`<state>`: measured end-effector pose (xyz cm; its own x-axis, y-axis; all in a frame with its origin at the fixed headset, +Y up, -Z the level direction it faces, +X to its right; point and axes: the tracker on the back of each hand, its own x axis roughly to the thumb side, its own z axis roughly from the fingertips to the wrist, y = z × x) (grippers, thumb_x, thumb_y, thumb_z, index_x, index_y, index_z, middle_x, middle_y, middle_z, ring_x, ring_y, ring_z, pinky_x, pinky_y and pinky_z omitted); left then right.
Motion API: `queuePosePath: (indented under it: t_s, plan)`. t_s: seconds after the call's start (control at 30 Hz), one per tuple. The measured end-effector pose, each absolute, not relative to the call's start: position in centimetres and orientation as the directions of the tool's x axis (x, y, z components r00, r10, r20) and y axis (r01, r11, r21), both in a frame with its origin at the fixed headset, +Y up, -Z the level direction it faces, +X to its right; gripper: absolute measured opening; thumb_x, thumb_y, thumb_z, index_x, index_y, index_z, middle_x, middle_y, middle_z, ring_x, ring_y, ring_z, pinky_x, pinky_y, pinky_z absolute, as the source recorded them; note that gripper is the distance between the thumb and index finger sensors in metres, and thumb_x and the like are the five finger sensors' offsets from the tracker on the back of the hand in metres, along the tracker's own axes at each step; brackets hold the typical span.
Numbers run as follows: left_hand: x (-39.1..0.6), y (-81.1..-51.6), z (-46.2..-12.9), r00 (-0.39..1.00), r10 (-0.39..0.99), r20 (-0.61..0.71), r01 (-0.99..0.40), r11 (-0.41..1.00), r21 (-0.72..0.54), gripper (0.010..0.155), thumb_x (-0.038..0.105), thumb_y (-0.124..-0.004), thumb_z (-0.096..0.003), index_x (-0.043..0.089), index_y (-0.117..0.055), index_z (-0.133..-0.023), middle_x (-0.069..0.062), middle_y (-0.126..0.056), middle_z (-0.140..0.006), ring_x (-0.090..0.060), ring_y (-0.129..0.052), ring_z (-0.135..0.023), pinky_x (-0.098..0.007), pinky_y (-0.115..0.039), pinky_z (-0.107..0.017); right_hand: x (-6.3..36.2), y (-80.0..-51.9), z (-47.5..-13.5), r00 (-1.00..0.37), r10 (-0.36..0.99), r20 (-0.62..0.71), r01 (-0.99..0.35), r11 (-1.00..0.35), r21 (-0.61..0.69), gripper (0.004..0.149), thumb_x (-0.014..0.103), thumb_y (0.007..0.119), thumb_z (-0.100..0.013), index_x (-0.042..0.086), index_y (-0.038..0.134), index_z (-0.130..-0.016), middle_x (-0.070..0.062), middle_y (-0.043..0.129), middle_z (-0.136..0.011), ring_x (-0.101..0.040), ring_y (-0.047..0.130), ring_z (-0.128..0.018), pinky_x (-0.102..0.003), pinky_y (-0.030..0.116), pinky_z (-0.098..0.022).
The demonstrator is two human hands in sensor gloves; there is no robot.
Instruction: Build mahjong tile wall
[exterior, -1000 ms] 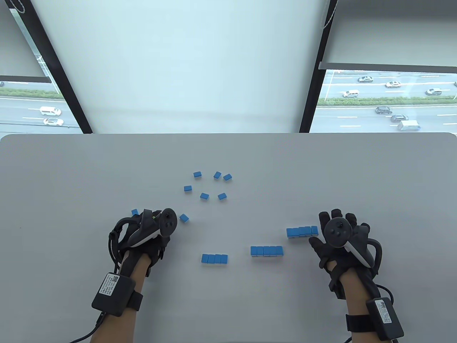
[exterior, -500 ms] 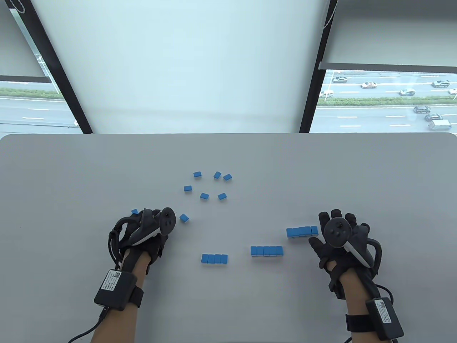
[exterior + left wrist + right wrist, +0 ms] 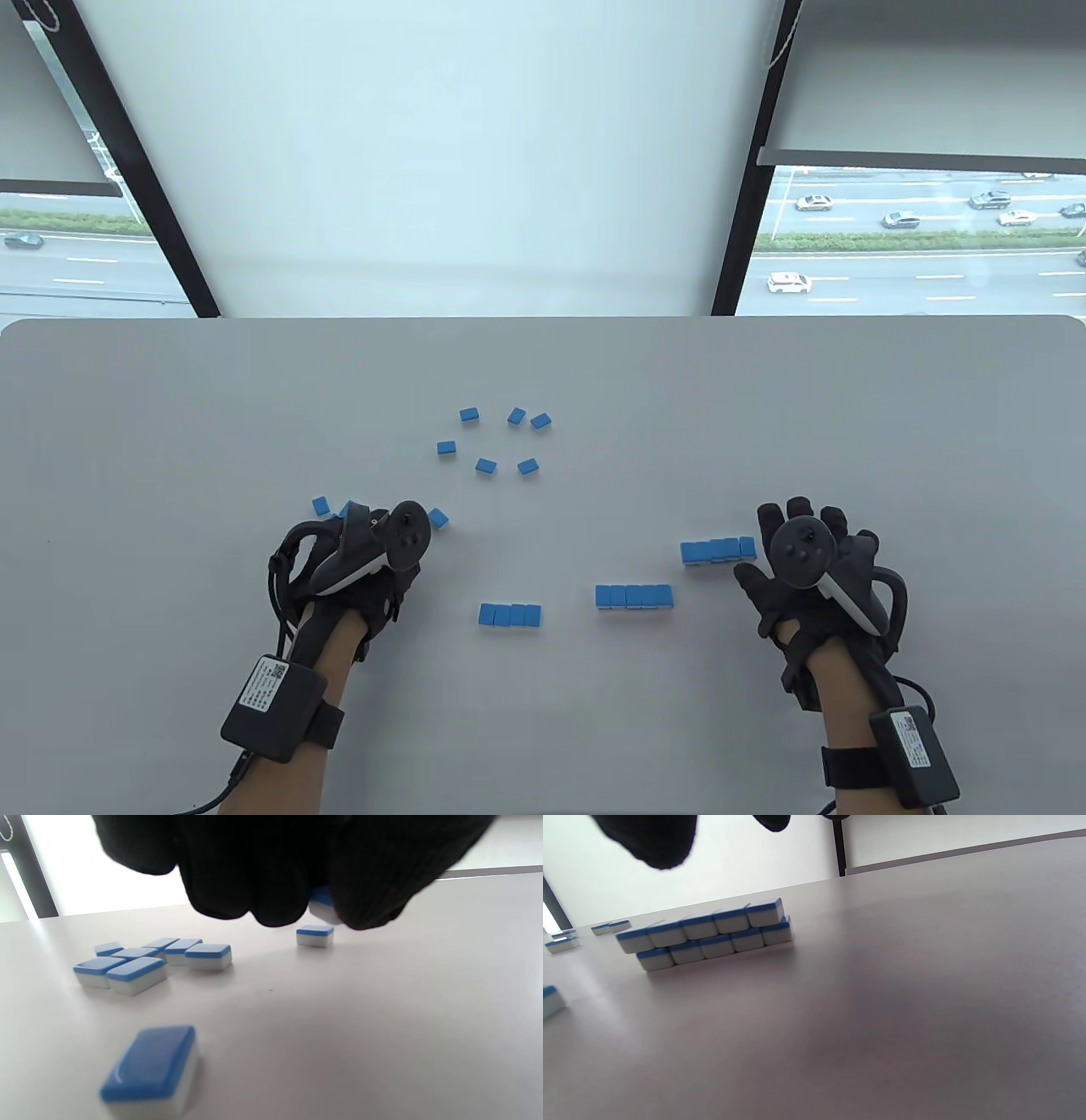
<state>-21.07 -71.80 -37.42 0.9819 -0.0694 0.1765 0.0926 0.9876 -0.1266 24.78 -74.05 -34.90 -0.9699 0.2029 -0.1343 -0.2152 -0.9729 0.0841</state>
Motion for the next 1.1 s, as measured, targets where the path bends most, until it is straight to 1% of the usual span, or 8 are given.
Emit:
queuePosePath:
  t_s: [0.1,0.3,0.37,0.47,0.57,0.77,0.97,1.1]
  plan:
    - [-20.0,-71.8,-36.9,0.978,-0.034,0.206,0.070,0.983,-0.168,0.059,0.047,-0.089,-0.0394,0.028,-0.076,-0.094,0.005,-0.090,-0.085,-0.022,-0.091,-0.075,-0.056,-0.072,-0.065,24.7,-74.0,-34.9,-0.971,0.198,-0.132,-0.210,-0.974,0.085,0.079,0.061,0.070,-0.040,0.034,0.034,-0.105,-0.001,0.022,-0.114,-0.042,0.017,-0.100,-0.065,0.011,-0.064]
    - [-18.1,-72.6,-36.3,0.965,0.002,0.262,0.069,0.964,-0.259,0.060,0.047,-0.091,-0.0385,0.026,-0.078,-0.093,0.005,-0.094,-0.080,-0.021,-0.095,-0.070,-0.055,-0.076,-0.062,24.7,-74.0,-34.9,-0.971,0.199,-0.133,-0.211,-0.974,0.083,0.078,0.061,0.070,-0.041,0.034,0.034,-0.105,-0.001,0.022,-0.114,-0.042,0.017,-0.100,-0.065,0.011,-0.064]
    - [-17.3,-72.9,-36.1,0.958,-0.015,0.287,0.098,0.956,-0.278,0.060,0.047,-0.091,-0.0382,0.026,-0.077,-0.093,0.005,-0.093,-0.080,-0.021,-0.095,-0.070,-0.055,-0.076,-0.062,24.7,-74.0,-34.9,-0.971,0.198,-0.134,-0.211,-0.974,0.084,0.078,0.061,0.070,-0.040,0.034,0.034,-0.105,-0.001,0.022,-0.114,-0.042,0.017,-0.100,-0.065,0.012,-0.064]
    - [-16.3,-73.4,-35.9,0.948,-0.043,0.315,0.138,0.949,-0.285,0.061,0.048,-0.091,-0.0380,0.027,-0.076,-0.093,0.006,-0.092,-0.080,-0.020,-0.094,-0.071,-0.054,-0.076,-0.063,24.7,-74.0,-34.9,-0.971,0.196,-0.133,-0.209,-0.974,0.085,0.078,0.061,0.069,-0.040,0.034,0.034,-0.105,-0.001,0.022,-0.114,-0.042,0.017,-0.100,-0.065,0.012,-0.064]
    - [-15.7,-73.7,-35.7,0.942,-0.043,0.333,0.150,0.941,-0.303,0.061,0.048,-0.091,-0.0381,0.027,-0.076,-0.093,0.007,-0.091,-0.081,-0.021,-0.093,-0.072,-0.054,-0.075,-0.063,24.7,-74.0,-34.9,-0.972,0.195,-0.133,-0.207,-0.974,0.086,0.079,0.061,0.070,-0.040,0.034,0.034,-0.105,-0.001,0.022,-0.114,-0.042,0.017,-0.100,-0.065,0.012,-0.064]
    - [-15.1,-74.0,-35.5,0.934,-0.068,0.350,0.185,0.932,-0.311,0.061,0.049,-0.092,-0.0379,0.029,-0.076,-0.093,0.007,-0.092,-0.081,-0.021,-0.093,-0.072,-0.054,-0.075,-0.063,24.7,-74.0,-34.8,-0.971,0.196,-0.135,-0.208,-0.974,0.086,0.078,0.061,0.070,-0.041,0.034,0.034,-0.105,-0.001,0.022,-0.114,-0.042,0.017,-0.100,-0.065,0.011,-0.064]
    - [-14.9,-74.1,-35.4,0.927,-0.082,0.366,0.198,0.936,-0.291,0.061,0.051,-0.092,-0.0372,0.033,-0.077,-0.093,0.010,-0.094,-0.079,-0.020,-0.095,-0.071,-0.053,-0.076,-0.063,24.7,-74.0,-34.8,-0.972,0.192,-0.133,-0.205,-0.975,0.086,0.079,0.061,0.070,-0.040,0.034,0.034,-0.105,-0.001,0.022,-0.114,-0.042,0.017,-0.100,-0.065,0.012,-0.064]
    - [-15.1,-74.0,-35.4,0.931,-0.052,0.361,0.175,0.932,-0.317,0.065,0.053,-0.092,-0.0368,0.033,-0.074,-0.096,0.009,-0.093,-0.082,-0.020,-0.094,-0.074,-0.053,-0.075,-0.064,24.7,-74.0,-34.8,-0.972,0.194,-0.132,-0.206,-0.975,0.085,0.078,0.061,0.070,-0.041,0.034,0.034,-0.105,-0.001,0.022,-0.114,-0.042,0.017,-0.100,-0.065,0.011,-0.064]
